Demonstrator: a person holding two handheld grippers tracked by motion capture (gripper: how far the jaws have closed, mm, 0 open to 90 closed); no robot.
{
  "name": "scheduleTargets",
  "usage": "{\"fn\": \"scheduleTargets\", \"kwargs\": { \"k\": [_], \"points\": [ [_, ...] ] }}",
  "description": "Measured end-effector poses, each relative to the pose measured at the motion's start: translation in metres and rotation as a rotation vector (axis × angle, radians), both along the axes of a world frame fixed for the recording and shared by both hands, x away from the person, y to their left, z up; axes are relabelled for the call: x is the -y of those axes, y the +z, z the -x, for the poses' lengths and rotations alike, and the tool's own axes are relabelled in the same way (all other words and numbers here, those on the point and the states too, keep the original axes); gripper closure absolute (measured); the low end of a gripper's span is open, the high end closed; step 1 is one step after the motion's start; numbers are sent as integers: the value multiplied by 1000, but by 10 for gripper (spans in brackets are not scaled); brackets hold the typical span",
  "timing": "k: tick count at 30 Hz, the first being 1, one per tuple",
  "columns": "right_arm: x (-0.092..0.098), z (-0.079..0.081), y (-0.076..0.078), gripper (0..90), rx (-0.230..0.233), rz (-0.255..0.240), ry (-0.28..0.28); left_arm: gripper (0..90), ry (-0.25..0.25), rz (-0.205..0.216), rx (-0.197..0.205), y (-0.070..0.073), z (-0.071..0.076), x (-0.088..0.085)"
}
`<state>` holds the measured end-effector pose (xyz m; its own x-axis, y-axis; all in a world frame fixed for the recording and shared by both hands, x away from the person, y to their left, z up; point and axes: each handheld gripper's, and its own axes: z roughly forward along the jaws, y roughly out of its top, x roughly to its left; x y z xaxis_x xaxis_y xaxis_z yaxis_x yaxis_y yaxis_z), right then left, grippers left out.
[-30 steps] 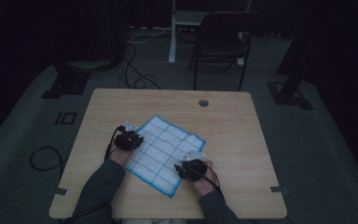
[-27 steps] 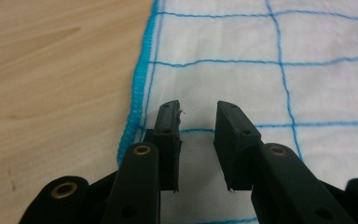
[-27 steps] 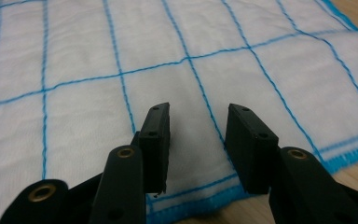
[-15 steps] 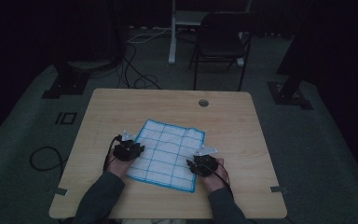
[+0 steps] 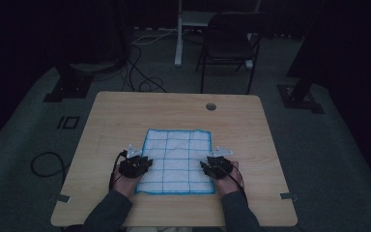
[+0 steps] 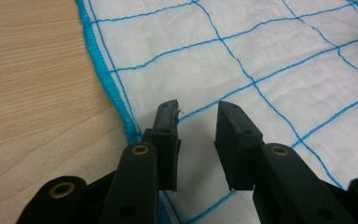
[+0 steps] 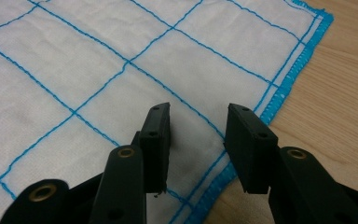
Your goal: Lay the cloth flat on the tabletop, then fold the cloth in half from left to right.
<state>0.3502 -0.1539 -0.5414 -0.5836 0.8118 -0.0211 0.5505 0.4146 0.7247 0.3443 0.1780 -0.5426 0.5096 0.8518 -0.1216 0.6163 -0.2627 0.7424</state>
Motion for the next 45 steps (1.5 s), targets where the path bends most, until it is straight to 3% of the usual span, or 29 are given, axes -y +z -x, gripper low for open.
{"fn": "scheduleTargets", "kwargs": {
  "k": [6, 11, 21, 35, 39, 45],
  "points": [
    [2, -1, 0, 606, -3, -8, 3, 658, 9, 2, 12, 2, 3, -3],
    [3, -2, -1, 605, -3, -11, 5, 624, 26, 22, 49, 6, 5, -10],
    [4, -3, -1, 600, -1, -13, 6, 590, 99, 30, 75, 8, 5, -19],
    [5, -3, -1, 599, 4, -15, 10, 558, 162, -43, 28, 0, -5, -20],
    [5, -2, -1, 598, 5, -15, 10, 547, 162, -48, 25, -1, -7, -19],
    [4, -1, -2, 598, 5, -18, 2, 544, 142, -22, 19, -1, -9, -12]
  ]
}}
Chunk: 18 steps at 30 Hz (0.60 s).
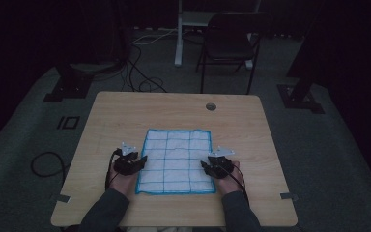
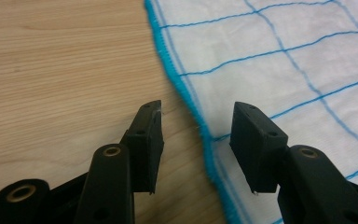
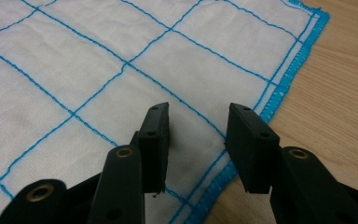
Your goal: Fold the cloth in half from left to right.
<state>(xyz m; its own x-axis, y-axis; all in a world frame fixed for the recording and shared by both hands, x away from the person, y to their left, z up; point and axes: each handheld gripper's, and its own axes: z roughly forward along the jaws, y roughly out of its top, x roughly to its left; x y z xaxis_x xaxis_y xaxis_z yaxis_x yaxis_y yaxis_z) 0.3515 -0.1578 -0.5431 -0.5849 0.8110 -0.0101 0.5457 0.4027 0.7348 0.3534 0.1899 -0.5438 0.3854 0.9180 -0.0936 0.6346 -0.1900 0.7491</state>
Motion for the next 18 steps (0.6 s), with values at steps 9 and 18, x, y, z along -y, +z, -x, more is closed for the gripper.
{"fn": "scheduleTargets", "kwargs": {
  "k": [9, 18],
  "points": [
    [0, 1, -1, 589, 3, -9, -9, 627, -20, -7, -6, 1, 1, 16],
    [2, 4, 1, 577, -8, -25, -17, 863, -45, -1, -30, 2, -1, 10]
  ]
}}
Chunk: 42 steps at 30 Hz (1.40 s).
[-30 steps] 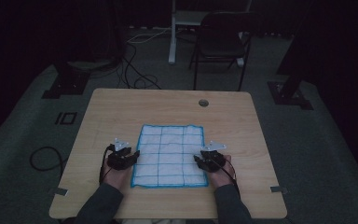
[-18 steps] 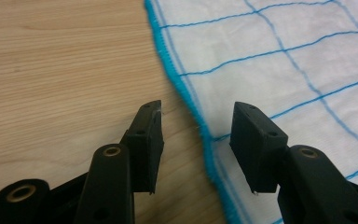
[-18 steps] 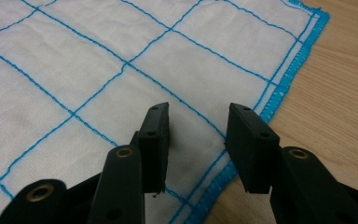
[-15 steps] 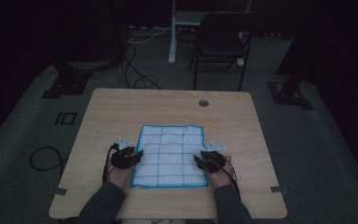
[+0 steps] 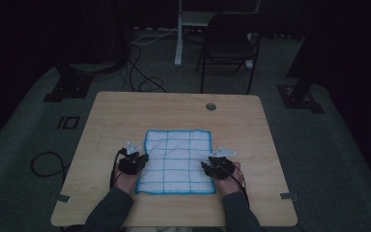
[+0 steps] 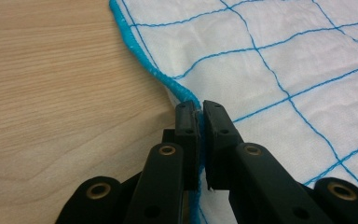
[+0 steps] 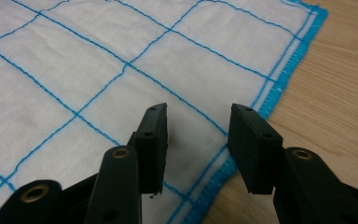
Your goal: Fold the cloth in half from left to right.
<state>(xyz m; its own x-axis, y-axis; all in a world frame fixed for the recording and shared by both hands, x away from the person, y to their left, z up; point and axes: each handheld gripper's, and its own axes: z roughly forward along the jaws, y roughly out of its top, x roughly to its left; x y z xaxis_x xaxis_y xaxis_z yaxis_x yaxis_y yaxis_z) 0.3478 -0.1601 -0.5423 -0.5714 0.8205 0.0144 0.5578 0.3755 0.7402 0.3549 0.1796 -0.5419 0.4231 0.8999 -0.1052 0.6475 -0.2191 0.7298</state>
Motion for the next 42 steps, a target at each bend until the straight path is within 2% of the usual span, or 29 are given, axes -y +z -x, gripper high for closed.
{"fn": "scheduleTargets", "kwargs": {
  "k": [6, 11, 14, 16, 24, 26, 33, 42],
  "points": [
    [4, 3, 4, 587, 22, -9, -12, 865, 6, -8, 0, 1, 0, -11],
    [5, 2, 4, 691, 26, -2, -29, 872, 29, -13, -8, 2, 0, -24],
    [3, 3, 5, 753, 30, 0, -20, 874, 45, -13, -12, 2, -2, -30],
    [2, 3, 5, 763, 37, 5, -7, 874, 45, -8, -14, 3, -2, -32],
    [-5, -2, 4, 770, 43, 2, 4, 875, 25, 49, 21, 9, -1, -32],
    [-6, -3, 4, 773, 45, -4, 5, 875, 18, 40, 36, 13, -1, -31],
    [-9, -6, 6, 758, 56, -2, 20, 875, -16, 65, 65, 26, -2, -23],
    [-11, -8, -1, 749, 36, 12, 30, 875, -68, 95, 93, 44, -5, -9]
  ]
}}
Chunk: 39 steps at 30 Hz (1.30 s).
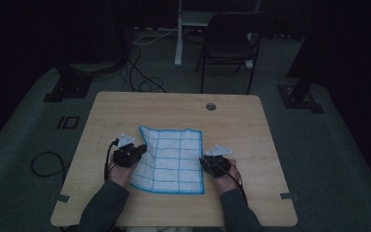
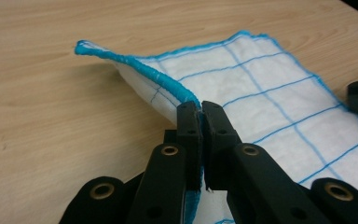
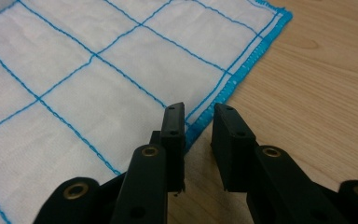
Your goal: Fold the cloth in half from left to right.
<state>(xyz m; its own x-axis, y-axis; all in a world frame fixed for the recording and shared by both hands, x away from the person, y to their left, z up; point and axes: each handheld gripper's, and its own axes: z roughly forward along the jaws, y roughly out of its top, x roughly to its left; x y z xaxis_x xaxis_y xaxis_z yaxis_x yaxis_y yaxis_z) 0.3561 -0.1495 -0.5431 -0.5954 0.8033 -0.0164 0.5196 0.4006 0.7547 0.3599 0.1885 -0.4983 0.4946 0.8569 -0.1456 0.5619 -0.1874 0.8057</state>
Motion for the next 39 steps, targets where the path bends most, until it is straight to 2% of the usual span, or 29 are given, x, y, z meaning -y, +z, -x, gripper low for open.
{"fn": "scheduleTargets", "kwargs": {
  "k": [24, 29, 34, 39],
  "points": [
    [2, 1, -4, 747, 0, -25, -2, 876, -117, 65, 31, 24, -8, 40],
    [3, 1, -4, 747, -3, -29, -2, 876, -136, 89, 35, 29, -10, 47],
    [3, 1, -4, 747, -2, -30, -3, 876, -157, 137, 33, 36, -12, 52],
    [3, 1, -4, 745, -4, -32, -3, 876, -176, 153, 39, 41, -13, 59]
  ]
}}
